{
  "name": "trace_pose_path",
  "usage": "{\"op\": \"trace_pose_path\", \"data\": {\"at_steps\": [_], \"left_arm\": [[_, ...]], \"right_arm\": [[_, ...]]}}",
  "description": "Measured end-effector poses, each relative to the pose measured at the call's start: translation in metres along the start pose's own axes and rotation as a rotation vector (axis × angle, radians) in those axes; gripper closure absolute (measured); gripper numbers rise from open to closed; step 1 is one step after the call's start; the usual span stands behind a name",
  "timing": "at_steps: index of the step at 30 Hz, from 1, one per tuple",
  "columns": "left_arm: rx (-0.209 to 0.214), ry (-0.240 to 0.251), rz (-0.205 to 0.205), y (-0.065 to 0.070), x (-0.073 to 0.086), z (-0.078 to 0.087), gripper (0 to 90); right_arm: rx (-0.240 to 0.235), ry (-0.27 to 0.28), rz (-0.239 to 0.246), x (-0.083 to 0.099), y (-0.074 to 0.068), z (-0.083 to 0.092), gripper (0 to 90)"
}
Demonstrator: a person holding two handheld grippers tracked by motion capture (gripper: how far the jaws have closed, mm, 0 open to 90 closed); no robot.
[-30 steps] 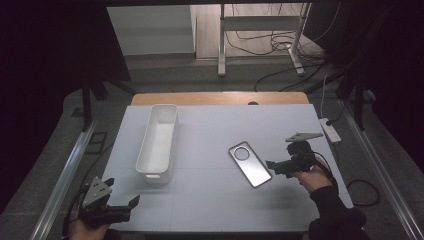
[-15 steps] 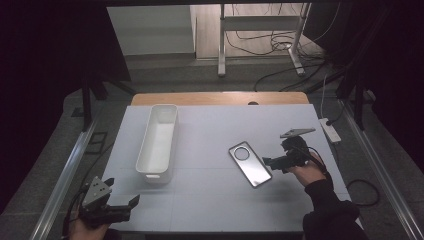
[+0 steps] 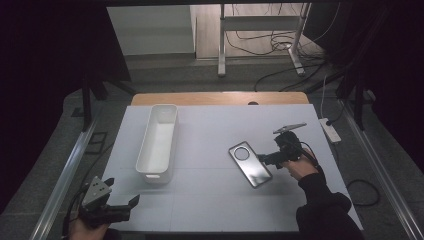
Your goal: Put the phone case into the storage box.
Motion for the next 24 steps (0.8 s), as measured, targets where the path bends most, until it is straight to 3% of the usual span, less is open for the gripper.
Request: {"op": "trace_pose_path", "data": {"at_steps": [15,21,24], "left_arm": [[0.002,0.002,0.000,0.000,0.000,0.000,1.9],[0.004,0.004,-0.005,0.001,0.000,0.000,2.1],[0.005,0.004,-0.003,0.001,0.000,0.000,2.1]], "right_arm": [[0.022,-0.027,0.007,-0.012,0.000,-0.018,0.0],[0.054,-0.064,0.043,-0.013,-0.002,-0.026,0.0],[0.053,-0.077,0.031,-0.013,-0.002,-0.027,0.0]]}}
Point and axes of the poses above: each handheld gripper's, and its own axes: z roughly backward along the jaws, x roughly out of its underside, y roughly to its right, the point moved 6 cm from there along -z, roughly forward along the jaws, and after that the axes turned 6 degrees about z, right-handed, at the moved point
